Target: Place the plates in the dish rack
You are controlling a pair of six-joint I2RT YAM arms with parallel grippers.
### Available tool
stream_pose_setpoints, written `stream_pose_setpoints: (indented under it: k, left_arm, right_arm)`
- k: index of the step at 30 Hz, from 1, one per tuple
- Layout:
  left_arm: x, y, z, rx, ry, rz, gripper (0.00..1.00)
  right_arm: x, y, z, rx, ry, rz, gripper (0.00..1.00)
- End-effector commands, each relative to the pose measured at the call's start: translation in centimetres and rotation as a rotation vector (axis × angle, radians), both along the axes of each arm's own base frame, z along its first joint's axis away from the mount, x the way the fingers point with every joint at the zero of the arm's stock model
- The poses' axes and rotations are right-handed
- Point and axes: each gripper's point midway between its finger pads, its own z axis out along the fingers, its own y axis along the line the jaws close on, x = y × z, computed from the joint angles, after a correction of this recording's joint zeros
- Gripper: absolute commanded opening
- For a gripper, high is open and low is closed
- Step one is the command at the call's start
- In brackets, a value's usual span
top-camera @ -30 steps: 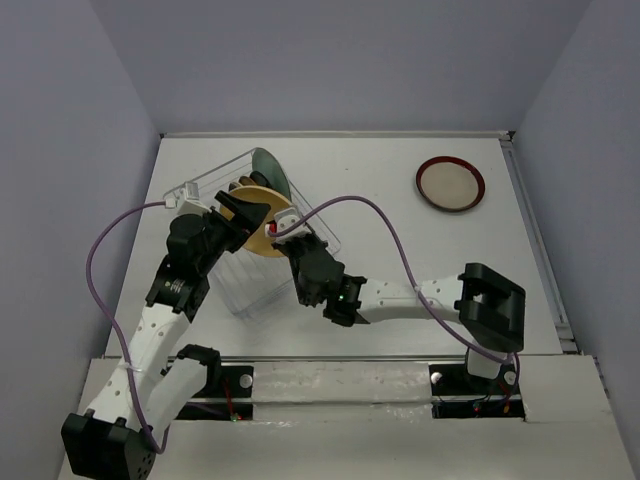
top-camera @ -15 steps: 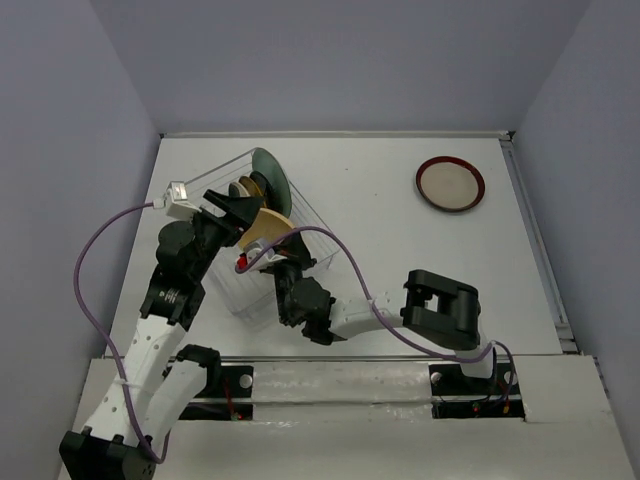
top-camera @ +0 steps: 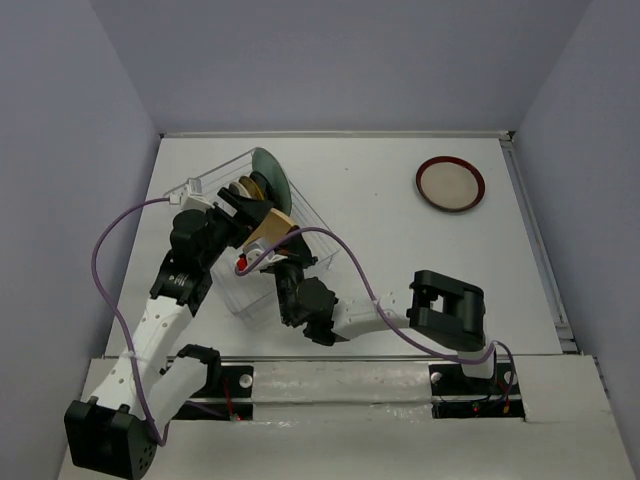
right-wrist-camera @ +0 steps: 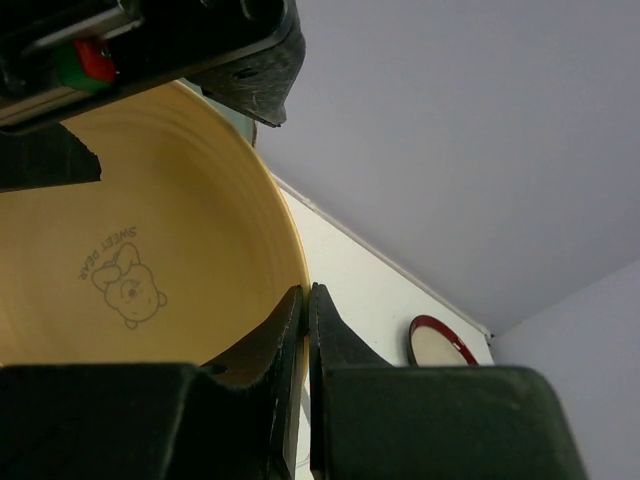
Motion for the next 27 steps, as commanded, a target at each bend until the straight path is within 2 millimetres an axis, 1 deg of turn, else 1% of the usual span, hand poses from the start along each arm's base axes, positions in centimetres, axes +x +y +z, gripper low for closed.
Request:
stream_pose_setpoints:
  k: [1, 2, 4, 5, 7, 9, 10, 12, 14, 15, 17, 18, 20, 21, 23, 25, 26, 27]
  left_arm:
    - [-0.2, 0.0, 2.3, -0.027, -0.076, -0.011, 0.89]
    - [-0.2, -0.1, 2.6, -0.029, -0.083, -0.011, 0.89]
    - [0.6, -0.1, 3.0, -0.023, -0.086, -0.003, 0.88]
    - [1.1, -0.1, 3.1, -0.024, -0.088, 0.003, 0.88]
    - [1.5, -0.2, 3.7, -0.041, -0.103, 0.007, 0.85]
    - [1.9, -0.2, 4.1, -0.051, -0.121, 0.014, 0.83]
    - [2.1, -0.1, 4.0, -0.044, -0.121, 0.017, 0.81]
    - [2.2, 0.0, 3.9, -0.033, -0.122, 0.020, 0.76]
    - [2.0, 0.2, 3.4, -0.012, -0.125, 0.023, 0.64]
    - [2.0, 0.2, 3.5, -0.010, -0.129, 0.026, 0.49]
    - [1.7, 0.5, 3.8, -0.001, -0.145, 0.033, 0.37]
    - [1.6, 0.6, 3.9, 0.003, -0.150, 0.036, 0.23]
    - [1.5, 0.8, 4.1, 0.013, -0.159, 0.037, 0.09]
    - [1.4, 0.9, 4.3, 0.015, -0.164, 0.040, 0.05]
    - [1.1, 0.9, 4.8, 0.020, -0.184, 0.039, 0.05]
    - [0.9, 1.2, 5.0, 0.028, -0.191, 0.047, 0.05]
    - [0.6, 1.4, 5.2, 0.030, -0.200, 0.051, 0.05]
    - [0.5, 1.7, 5.3, 0.038, -0.205, 0.061, 0.05]
  right_arm:
    - [-1.6, -2.3, 6.3, 0.427, -0.145, 0.048, 0.07]
    - [-1.6, -2.3, 6.3, 0.428, -0.143, 0.050, 0.07]
    - [-2.6, -1.6, 6.7, 0.432, -0.159, 0.103, 0.07]
    - [-2.7, -1.3, 6.9, 0.424, -0.177, 0.125, 0.07]
    - [-3.8, -0.4, 6.9, 0.409, -0.186, 0.169, 0.07]
    - [-3.9, -0.1, 6.8, 0.386, -0.200, 0.184, 0.07]
    - [-4.4, 0.3, 6.6, 0.378, -0.199, 0.196, 0.07]
    - [-4.4, 0.5, 6.6, 0.364, -0.206, 0.197, 0.07]
    - [-4.5, 0.7, 6.7, 0.349, -0.217, 0.207, 0.07]
    - [-4.5, 0.7, 6.7, 0.350, -0.219, 0.208, 0.07]
    - [-4.5, 0.7, 6.8, 0.350, -0.222, 0.210, 0.07]
    - [-4.5, 0.7, 7.0, 0.352, -0.223, 0.209, 0.07]
    - [-4.5, 0.6, 7.1, 0.353, -0.224, 0.207, 0.07]
    - [-4.5, 0.5, 7.1, 0.355, -0.223, 0.205, 0.07]
    - [-4.5, 0.4, 7.1, 0.357, -0.219, 0.201, 0.07]
    - [-4.5, 0.0, 7.3, 0.370, -0.213, 0.198, 0.07]
    - [-4.4, -0.2, 7.3, 0.378, -0.207, 0.194, 0.09]
    - [-4.5, -0.6, 7.6, 0.397, -0.203, 0.190, 0.16]
